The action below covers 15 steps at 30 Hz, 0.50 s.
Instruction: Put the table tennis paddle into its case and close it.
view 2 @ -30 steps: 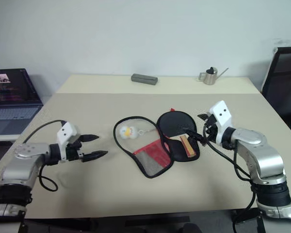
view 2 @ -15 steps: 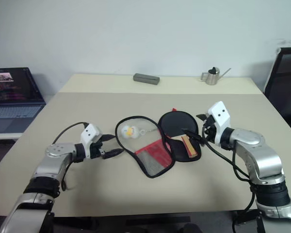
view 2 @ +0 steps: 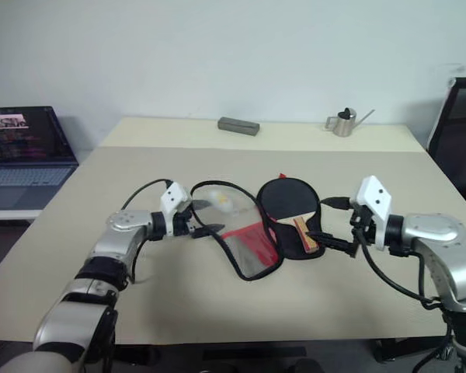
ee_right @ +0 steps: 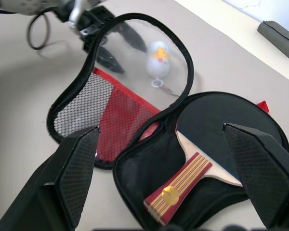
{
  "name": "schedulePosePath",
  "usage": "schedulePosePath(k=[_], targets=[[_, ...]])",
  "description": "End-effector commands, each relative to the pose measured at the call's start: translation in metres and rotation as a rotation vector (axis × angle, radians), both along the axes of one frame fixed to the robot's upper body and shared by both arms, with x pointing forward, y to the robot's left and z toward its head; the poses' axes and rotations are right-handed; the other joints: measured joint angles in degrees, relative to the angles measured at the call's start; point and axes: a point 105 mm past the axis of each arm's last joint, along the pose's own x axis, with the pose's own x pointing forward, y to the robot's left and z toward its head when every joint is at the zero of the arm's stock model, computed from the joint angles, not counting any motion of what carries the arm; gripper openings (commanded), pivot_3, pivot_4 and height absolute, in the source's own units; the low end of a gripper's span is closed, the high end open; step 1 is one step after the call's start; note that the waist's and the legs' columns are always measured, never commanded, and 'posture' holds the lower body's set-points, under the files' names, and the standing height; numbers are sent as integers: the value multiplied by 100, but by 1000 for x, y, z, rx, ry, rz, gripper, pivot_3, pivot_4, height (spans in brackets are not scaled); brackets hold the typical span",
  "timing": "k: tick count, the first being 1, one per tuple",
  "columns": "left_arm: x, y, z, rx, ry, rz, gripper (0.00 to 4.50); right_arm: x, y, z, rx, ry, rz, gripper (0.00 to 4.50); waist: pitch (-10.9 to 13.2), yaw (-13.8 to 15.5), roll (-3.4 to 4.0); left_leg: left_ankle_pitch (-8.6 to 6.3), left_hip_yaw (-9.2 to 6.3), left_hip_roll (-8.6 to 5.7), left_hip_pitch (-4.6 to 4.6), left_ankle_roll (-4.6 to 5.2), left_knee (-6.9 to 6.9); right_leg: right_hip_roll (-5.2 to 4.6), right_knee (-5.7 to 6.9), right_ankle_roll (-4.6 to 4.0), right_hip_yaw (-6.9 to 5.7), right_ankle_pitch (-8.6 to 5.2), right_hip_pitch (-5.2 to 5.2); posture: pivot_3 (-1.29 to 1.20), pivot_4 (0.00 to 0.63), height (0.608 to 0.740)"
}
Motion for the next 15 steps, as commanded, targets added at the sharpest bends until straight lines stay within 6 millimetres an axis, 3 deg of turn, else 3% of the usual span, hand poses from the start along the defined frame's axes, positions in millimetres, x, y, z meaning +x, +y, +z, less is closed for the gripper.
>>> schedulePosePath(k=[1, 8, 15], targets=[[4, -8, 13, 3, -48, -44, 4500, -5, -12, 17, -15, -50, 2, 4480, 0, 0, 0, 0, 1, -1, 0, 0, 0, 0, 0, 0, 1, 0, 0, 0, 150, 740], [4, -36, 18, -6, -43, -149, 4500, -9, -41, 17, -87, -2, -66, 4480, 0, 34, -3, 0, -1, -1, -2, 0, 6, -1, -1, 0, -4, 0, 6, 0, 150, 740], [4, -98, 36, -41, -86, -301, 4500, -18, -57, 24, -87, 28, -109, 4480, 12, 111, -15, 0, -3, -4, -13, 0, 20, -2, -1, 4, -10, 2, 7, 0, 150, 740]])
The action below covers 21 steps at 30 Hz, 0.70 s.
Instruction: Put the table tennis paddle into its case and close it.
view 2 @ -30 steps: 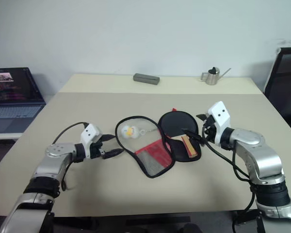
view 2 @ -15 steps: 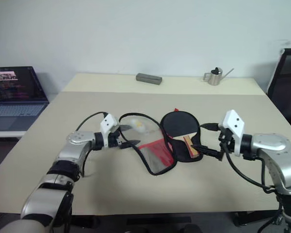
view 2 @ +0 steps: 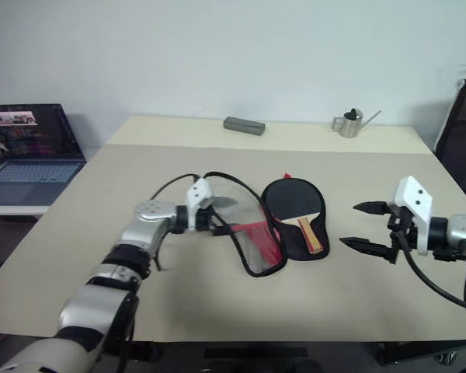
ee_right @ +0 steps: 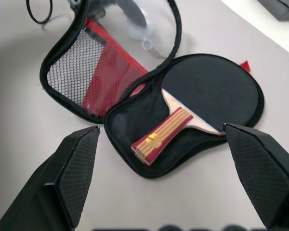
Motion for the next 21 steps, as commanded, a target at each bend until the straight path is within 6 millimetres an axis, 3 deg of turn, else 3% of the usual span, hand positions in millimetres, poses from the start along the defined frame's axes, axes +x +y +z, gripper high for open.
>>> schedulePosePath(k=[1, 7, 11, 16, 21], targets=[[2, -24, 25, -15, -77, -74, 4500, -5, -4, 16, 8, -40, -7, 4480, 1, 12, -2, 0, 2, 1, 1, 0, 0, 0, 0, 0, 1, 0, 0, 0, 150, 740], [4, -65, 39, -28, -117, -130, 4500, -7, -4, 22, 33, -46, -26, 4480, 6, 2, -6, 0, 13, 2, 4, 0, 2, 3, 1, 5, 6, 2, 2, 0, 150, 740], [2, -79, 34, -10, -121, -145, 4500, -6, -4, 23, 57, -40, -48, 4480, 7, -14, -7, 0, 16, 3, 5, 0, 2, 5, 1, 6, 9, 2, 1, 0, 150, 740], [5, -79, 32, -28, -132, -113, 4500, -2, -3, 27, 125, -22, -89, 4480, 11, -14, -9, 0, 15, 3, 5, 0, 5, 5, 2, 9, 10, 4, 1, 0, 150, 740], [4, -64, 49, -90, -147, -139, 4500, 8, 8, 26, 202, -11, -125, 4480, 13, -28, -9, 0, 14, 5, 5, 0, 5, 6, 2, 11, 10, 5, 1, 0, 150, 740]])
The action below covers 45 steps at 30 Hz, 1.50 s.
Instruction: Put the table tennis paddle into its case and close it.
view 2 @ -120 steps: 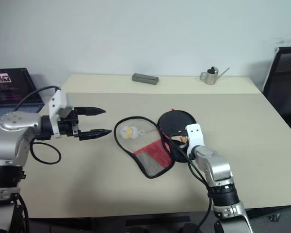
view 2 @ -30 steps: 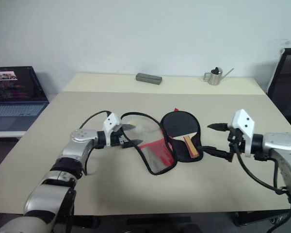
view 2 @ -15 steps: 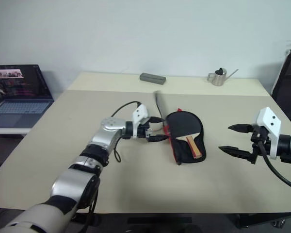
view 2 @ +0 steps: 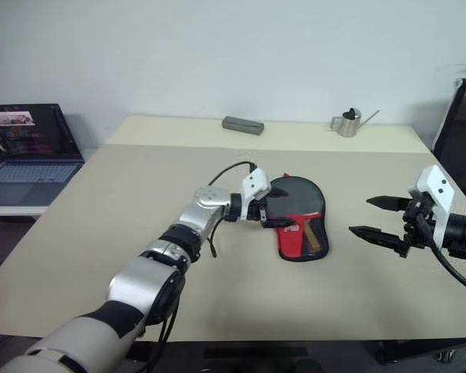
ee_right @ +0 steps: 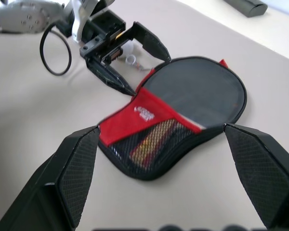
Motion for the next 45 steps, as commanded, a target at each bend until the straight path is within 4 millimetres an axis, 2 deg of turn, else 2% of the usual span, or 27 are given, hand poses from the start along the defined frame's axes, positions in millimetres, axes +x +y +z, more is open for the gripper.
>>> schedulePosePath(k=[1, 4, 6, 13, 18, 21, 25, 29, 34, 40, 45], targets=[[-1, 9, 31, -82, -57, -48, 4500, 5, 10, 9, 43, -30, -17, 4480, 3, -12, 2, 0, 0, 2, -1, 0, 0, 1, 0, 0, 0, 0, -1, 0, 150, 740], [-11, 31, 52, -135, -54, -100, 4500, 19, 25, -10, 54, 55, -41, 4480, 4, -62, 9, 0, 0, 3, 0, 0, -1, 2, 2, -1, 3, 0, -2, 0, 150, 740], [-18, 46, 59, -143, -40, -106, 4500, 27, 34, -19, 68, 98, -42, 4480, 4, -108, 11, 0, -3, 4, 1, 0, -1, 2, 3, -1, 3, 0, -3, 0, 150, 740], [-50, 93, 60, -49, -1, -109, 4500, 56, 53, -48, 109, 198, -66, 4480, 6, -118, 19, 0, -6, 3, 4, 0, 0, 4, 5, -9, 9, 4, -4, 0, 150, 740], [-65, 112, 62, -37, 26, -81, 4500, 73, 67, -68, 146, 252, -98, 4480, 9, -93, 22, 1, -13, 3, 4, 0, 2, 4, 5, -22, 8, 8, -5, 0, 150, 740], [-72, 122, 61, -13, 44, -68, 4500, 91, 71, -80, 169, 276, -171, 4480, 12, -93, 27, 1, -15, 2, 3, 0, 3, 4, 5, -32, 6, 13, -6, 0, 150, 740], [-74, 126, 64, -8, 41, -41, 4500, 106, 72, -92, 165, 280, -232, 4480, 14, -99, 32, 1, -11, 2, 4, 0, 2, 7, 6, -47, 8, 21, -9, 0, 150, 740], [-74, 127, 65, -14, 39, -23, 4500, 112, 70, -92, 167, 259, -240, 4480, 16, -107, 34, 1, -9, 2, 5, 0, 2, 9, 6, -48, 9, 22, -10, 0, 150, 740], [-72, 125, 65, -11, 27, -6, 4500, 116, 60, -100, 114, 249, -292, 4480, 16, -111, 35, 1, -7, 3, 8, -1, 2, 10, 7, -49, 10, 22, -9, 0, 150, 740], [-71, 123, 65, -9, 21, -9, 4500, 109, 56, -103, 93, 291, -271, 4480, 17, -133, 36, 1, -4, 3, 8, -1, 2, 11, 8, -50, 13, 22, -9, 0, 150, 740], [-72, 119, 64, -1, 21, -32, 4500, 104, 57, -114, 74, 362, -275, 4480, 17, -135, 36, 1, -4, 4, 8, 0, 3, 11, 8, -50, 12, 22, -8, 0, 150, 740]])
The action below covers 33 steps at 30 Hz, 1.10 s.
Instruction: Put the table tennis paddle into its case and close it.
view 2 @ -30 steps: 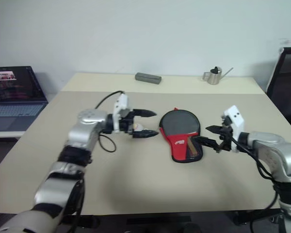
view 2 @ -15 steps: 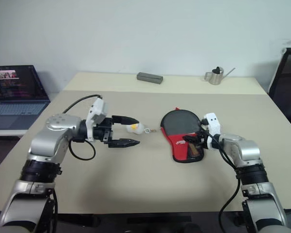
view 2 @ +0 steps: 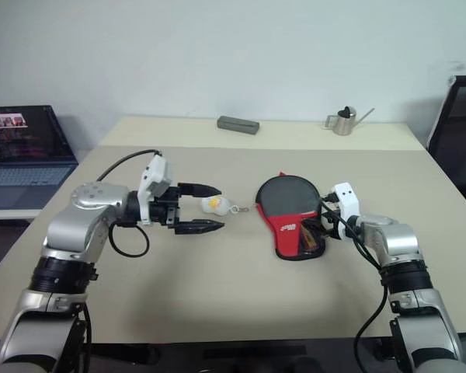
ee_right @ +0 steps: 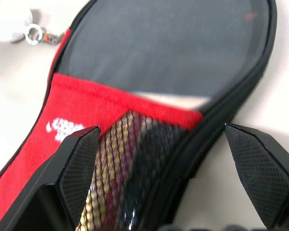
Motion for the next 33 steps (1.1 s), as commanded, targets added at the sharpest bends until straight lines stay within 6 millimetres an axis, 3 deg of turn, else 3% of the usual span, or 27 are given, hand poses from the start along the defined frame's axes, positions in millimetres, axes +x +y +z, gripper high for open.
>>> schedulePosePath(k=[1, 15, 22, 25, 33], targets=[[-3, -8, 12, -7, -56, -44, 4500, 0, 2, 3, -9, 1, 2, 4480, 0, -1, 1, 0, 0, 0, 0, 0, 0, 0, 0, 0, 0, 0, 0, 0, 150, 740], [-1, -19, 13, -8, -70, -83, 4500, 7, -15, -15, 107, 145, -144, 4480, -5, -17, -3, 1, 3, 1, 17, 1, 2, 1, 0, -1, 3, 2, 12, 0, 150, 740], [0, -17, 12, -5, -74, -83, 4500, 8, -23, -23, 84, 170, -174, 4480, -12, 1, -13, 0, 1, 0, 37, 1, 12, 0, -1, 15, 2, -7, 17, 0, 150, 740], [1, -17, 11, -3, -75, -84, 4500, 6, -19, -28, 18, 157, -152, 3865, -11, 3, -13, 0, 0, 0, 38, 1, 12, 0, 0, 15, 2, -7, 16, 0, 150, 740], [0, -17, 7, 5, -78, -85, 4500, 8, 0, -20, -2, 116, -117, 1156, -10, -12, -10, 0, 1, 2, 33, 1, 3, 1, 0, -1, 4, -2, 13, 0, 150, 740]])
